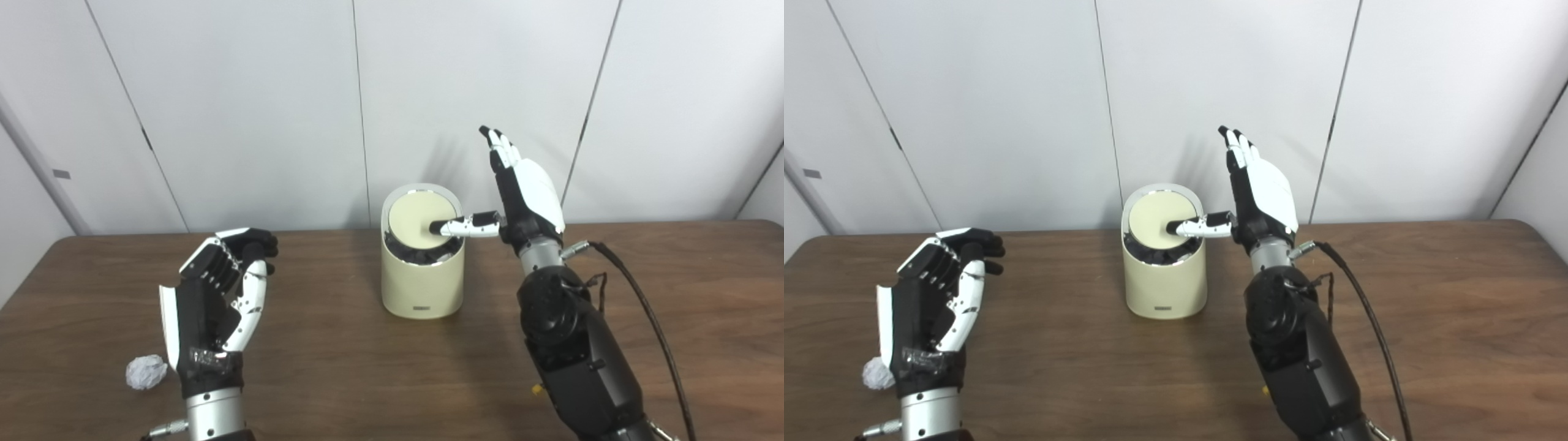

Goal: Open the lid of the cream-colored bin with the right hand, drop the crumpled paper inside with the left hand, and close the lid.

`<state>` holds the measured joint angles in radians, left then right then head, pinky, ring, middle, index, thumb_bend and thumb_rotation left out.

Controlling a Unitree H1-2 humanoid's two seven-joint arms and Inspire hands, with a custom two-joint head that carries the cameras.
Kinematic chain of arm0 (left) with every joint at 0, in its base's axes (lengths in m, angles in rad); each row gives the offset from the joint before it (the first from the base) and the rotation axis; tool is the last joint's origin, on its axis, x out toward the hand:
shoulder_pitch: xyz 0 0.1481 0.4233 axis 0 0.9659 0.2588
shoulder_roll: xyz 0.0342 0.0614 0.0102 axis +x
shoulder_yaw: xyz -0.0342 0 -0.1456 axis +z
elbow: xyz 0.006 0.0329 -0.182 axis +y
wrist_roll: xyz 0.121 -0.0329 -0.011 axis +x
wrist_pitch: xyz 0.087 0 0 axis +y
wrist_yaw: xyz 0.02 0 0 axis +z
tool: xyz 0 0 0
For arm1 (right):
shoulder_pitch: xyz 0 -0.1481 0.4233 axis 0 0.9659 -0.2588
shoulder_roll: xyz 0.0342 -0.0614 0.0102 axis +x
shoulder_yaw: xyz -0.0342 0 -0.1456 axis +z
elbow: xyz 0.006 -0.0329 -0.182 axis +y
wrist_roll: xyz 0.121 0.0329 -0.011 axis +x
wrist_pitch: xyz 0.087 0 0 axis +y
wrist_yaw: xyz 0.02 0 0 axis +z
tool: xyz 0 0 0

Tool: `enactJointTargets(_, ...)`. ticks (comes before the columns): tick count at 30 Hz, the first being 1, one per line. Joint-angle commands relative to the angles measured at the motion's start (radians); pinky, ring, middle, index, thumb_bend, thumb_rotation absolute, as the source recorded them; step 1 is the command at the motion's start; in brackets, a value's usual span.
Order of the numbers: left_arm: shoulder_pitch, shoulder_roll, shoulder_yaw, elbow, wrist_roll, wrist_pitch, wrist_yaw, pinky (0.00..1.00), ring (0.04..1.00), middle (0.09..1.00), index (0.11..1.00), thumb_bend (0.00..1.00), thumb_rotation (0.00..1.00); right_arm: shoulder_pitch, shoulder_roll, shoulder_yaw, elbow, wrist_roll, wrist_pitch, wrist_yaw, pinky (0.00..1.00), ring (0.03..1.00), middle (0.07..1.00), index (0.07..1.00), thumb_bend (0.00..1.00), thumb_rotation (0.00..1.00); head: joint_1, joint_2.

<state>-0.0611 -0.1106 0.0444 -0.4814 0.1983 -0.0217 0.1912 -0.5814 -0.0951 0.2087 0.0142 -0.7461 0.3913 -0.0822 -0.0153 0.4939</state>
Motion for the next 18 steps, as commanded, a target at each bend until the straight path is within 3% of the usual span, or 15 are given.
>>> enactJointTargets(1, -0.033, -0.008, -0.009, -0.025, 0.017, -0.033, 0.002, 0.48, 0.571, 0.579, 0.551, 0.24, 0.32, -0.02, -0.007, 0.017, -0.033, -0.037, -0.002, -0.005, 0.95, 1.0, 1.0, 0.978, 0.97, 0.25, 0.0, 0.001)
enactJointTargets(18, -0.036, -0.035, -0.026, -0.037, 0.055, -0.021, 0.009, 0.48, 0.575, 0.584, 0.552, 0.23, 0.33, -0.006, 0.005, 0.052, -0.033, -0.076, 0.031, 0.013, 0.93, 0.973, 0.983, 0.959, 0.97, 0.33, 0.015, 0.003)
